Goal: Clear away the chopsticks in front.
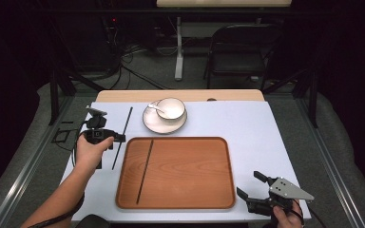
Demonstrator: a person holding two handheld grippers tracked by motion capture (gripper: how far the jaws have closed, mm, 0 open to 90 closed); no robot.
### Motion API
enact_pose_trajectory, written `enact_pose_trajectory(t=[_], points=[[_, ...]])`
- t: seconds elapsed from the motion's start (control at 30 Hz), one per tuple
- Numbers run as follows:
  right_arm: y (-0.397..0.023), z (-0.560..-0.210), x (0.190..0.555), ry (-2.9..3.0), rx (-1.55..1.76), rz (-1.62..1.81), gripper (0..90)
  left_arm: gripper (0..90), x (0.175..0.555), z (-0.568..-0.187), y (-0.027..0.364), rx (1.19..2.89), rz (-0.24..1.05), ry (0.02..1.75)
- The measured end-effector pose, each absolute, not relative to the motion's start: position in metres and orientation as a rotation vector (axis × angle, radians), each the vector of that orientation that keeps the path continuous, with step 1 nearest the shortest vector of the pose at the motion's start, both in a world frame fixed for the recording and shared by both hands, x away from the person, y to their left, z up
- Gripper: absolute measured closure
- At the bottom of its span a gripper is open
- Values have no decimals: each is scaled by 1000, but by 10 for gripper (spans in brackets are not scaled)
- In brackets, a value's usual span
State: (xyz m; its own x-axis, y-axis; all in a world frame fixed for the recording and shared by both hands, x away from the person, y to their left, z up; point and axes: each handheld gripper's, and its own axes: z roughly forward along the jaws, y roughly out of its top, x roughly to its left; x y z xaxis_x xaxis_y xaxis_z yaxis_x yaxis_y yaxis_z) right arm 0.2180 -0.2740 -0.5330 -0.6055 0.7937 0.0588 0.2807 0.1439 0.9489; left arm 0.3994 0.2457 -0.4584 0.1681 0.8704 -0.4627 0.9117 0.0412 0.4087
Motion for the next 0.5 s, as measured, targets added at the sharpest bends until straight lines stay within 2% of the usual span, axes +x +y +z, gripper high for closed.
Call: enact_pose_trajectory(t=[0.5], points=[[-274,-533,218,1963,1032,1467,145,853,354,-478,226,1907,-136,1640]])
